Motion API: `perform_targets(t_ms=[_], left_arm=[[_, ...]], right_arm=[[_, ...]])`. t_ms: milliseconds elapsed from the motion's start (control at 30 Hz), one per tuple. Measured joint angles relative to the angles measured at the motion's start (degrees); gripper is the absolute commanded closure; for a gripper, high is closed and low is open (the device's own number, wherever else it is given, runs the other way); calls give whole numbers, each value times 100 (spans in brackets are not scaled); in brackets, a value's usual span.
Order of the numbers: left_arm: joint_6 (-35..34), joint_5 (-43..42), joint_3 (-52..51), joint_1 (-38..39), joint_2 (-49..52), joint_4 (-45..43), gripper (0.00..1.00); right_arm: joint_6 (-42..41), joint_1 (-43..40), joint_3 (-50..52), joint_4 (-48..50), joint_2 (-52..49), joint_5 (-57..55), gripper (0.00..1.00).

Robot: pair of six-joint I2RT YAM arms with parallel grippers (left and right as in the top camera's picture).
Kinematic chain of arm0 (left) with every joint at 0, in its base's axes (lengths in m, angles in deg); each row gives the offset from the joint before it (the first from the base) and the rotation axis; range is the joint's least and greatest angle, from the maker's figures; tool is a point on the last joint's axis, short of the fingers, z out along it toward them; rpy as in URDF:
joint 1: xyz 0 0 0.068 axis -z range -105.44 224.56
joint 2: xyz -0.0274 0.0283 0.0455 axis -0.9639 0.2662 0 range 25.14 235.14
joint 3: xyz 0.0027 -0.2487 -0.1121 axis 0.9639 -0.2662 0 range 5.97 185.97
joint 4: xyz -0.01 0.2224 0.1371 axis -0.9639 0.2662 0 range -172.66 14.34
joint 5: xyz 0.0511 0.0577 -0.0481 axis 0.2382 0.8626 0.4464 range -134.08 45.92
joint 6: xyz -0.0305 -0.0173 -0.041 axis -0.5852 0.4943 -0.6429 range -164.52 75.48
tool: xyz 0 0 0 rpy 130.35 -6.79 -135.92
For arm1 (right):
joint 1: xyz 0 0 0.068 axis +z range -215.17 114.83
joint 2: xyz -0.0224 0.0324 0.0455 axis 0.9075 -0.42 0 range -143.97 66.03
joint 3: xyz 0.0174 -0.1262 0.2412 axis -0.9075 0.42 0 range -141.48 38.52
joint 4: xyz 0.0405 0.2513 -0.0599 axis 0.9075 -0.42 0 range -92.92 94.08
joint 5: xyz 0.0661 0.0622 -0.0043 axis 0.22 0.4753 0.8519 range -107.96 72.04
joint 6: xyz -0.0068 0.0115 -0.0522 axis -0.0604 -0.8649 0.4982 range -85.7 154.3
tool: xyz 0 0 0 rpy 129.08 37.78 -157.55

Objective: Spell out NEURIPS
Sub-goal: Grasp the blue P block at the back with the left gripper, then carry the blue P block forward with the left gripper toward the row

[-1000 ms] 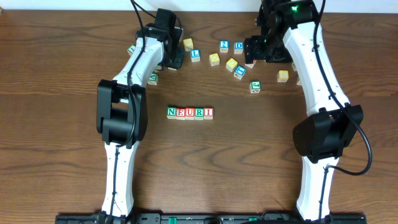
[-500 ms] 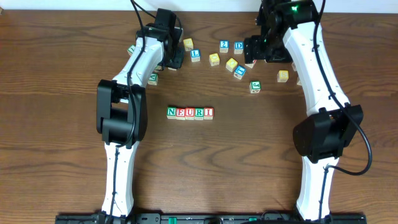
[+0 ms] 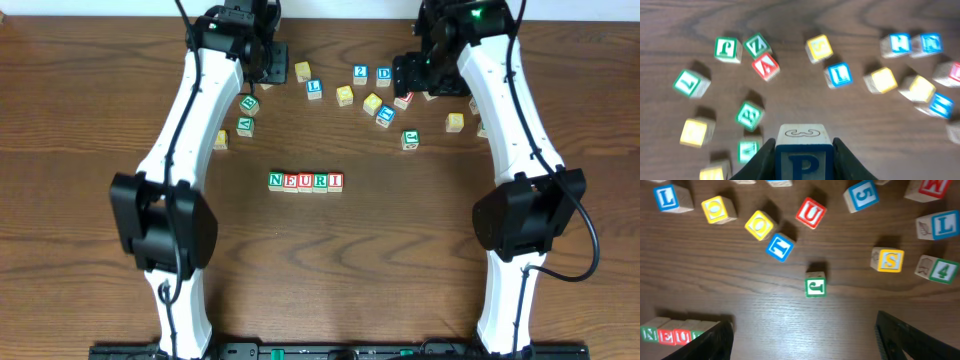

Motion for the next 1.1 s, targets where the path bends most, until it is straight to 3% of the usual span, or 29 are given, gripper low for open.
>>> perform_targets(t_ms=[300,533,833,1100], left_arm=[[-385,-2,0,619,-273,894,73],[-1248,2,0,1110,-273,1410,73],[-1989,273,-428,2131,-273,1248,73],[-2328,529,-1185,2612,-271,396,73]], right_arm=[[0,-531,2,-7,0,0,14],[0,-863,2,-31,0,0,14],[0,-938,4,-31,0,2,13],[0,-938,4,-37,0,0,13]])
